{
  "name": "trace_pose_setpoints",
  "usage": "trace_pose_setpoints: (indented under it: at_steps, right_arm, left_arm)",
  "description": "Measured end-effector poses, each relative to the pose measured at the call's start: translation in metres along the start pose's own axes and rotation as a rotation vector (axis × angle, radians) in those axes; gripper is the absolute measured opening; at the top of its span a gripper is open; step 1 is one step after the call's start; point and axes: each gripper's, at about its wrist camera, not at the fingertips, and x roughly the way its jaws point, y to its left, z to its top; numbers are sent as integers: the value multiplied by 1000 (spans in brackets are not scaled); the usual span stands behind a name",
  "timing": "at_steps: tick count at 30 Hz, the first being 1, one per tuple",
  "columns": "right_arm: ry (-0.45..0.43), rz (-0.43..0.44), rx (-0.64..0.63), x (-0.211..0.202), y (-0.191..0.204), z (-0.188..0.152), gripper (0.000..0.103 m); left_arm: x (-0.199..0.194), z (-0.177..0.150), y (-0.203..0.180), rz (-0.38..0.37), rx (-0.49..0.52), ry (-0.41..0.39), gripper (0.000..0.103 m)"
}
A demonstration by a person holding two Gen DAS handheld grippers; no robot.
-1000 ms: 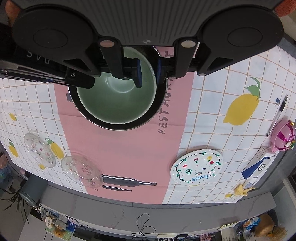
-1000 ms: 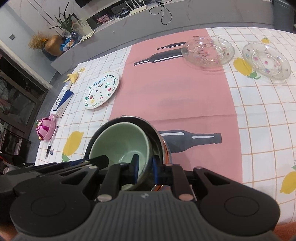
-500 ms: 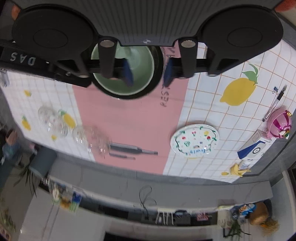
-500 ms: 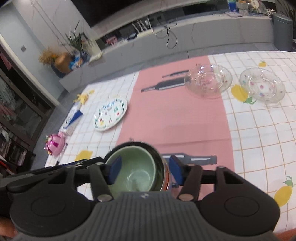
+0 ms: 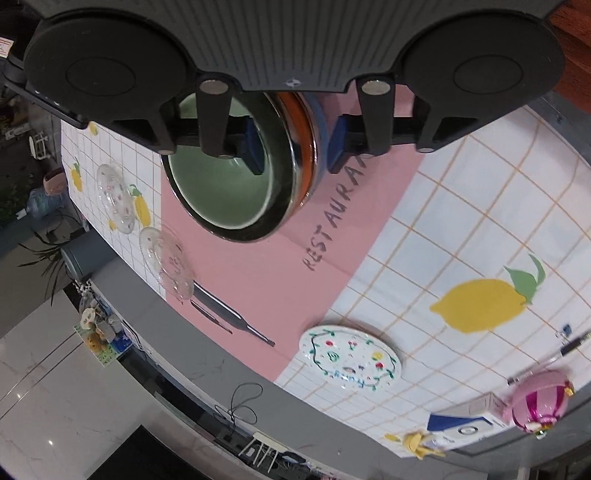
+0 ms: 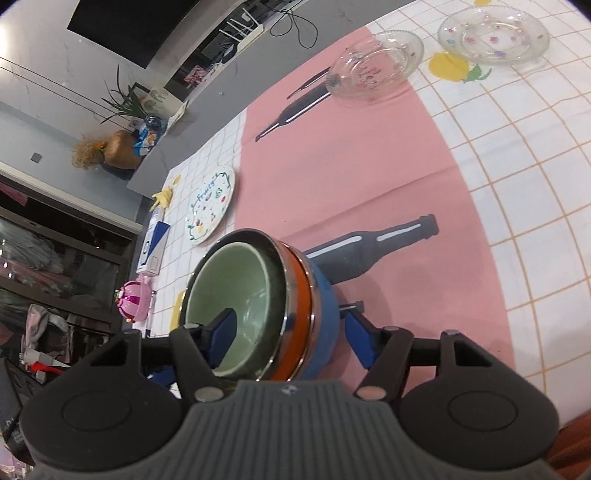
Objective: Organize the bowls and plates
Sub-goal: 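Raise both tools away from the stacked bowls, then move both tools to a clear dotted glass plate and close on its rim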
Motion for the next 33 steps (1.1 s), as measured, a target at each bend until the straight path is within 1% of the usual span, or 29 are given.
trace_pose_setpoints:
  at_steps: [3, 4, 5, 7, 11, 19, 24, 26, 27, 29, 30, 32, 33]
  right_arm:
    - [18, 15, 17, 6, -1, 0, 58]
    - [23, 15, 16, 8, -1, 0, 53]
    - [26, 5, 14, 9, -1, 0, 50]
    - [25, -13, 3, 10, 1, 1, 48]
    - [31, -32, -15, 17, 8, 5, 48]
    - [49, -36, -48, 40, 28, 16, 48]
    - [44, -37, -81, 50, 36, 22, 48]
    - [42, -33, -97, 50, 37, 22, 51]
    - [41, -28, -102, 50, 37, 22, 52]
    - [29, -20, -108, 48, 36, 22, 52]
    - [16, -22, -115, 45, 36, 22, 53]
    - [-15, -27, -141, 36, 37, 21, 59]
    - [-35, -26, -160, 31, 39, 20, 60]
  left_arm:
    - [1, 0, -2, 2, 13, 4, 37]
    - [2, 1, -3, 5, 15, 5, 37]
    - [2, 0, -3, 6, 15, 6, 36]
    - [2, 1, -3, 7, 23, 7, 36]
    - [3, 8, -2, 18, 25, 4, 35]
    - [9, 32, 8, 45, 32, -17, 33]
    - [10, 36, 9, 49, 57, -30, 33]
    - [9, 35, 7, 49, 79, -39, 33]
    - [8, 35, 6, 49, 87, -51, 33]
    - [3, 33, 3, 74, 109, -88, 33]
    - [-1, 33, 2, 90, 120, -108, 36]
    - [-8, 33, 0, 108, 128, -140, 36]
    - [-13, 33, -1, 114, 132, -158, 36]
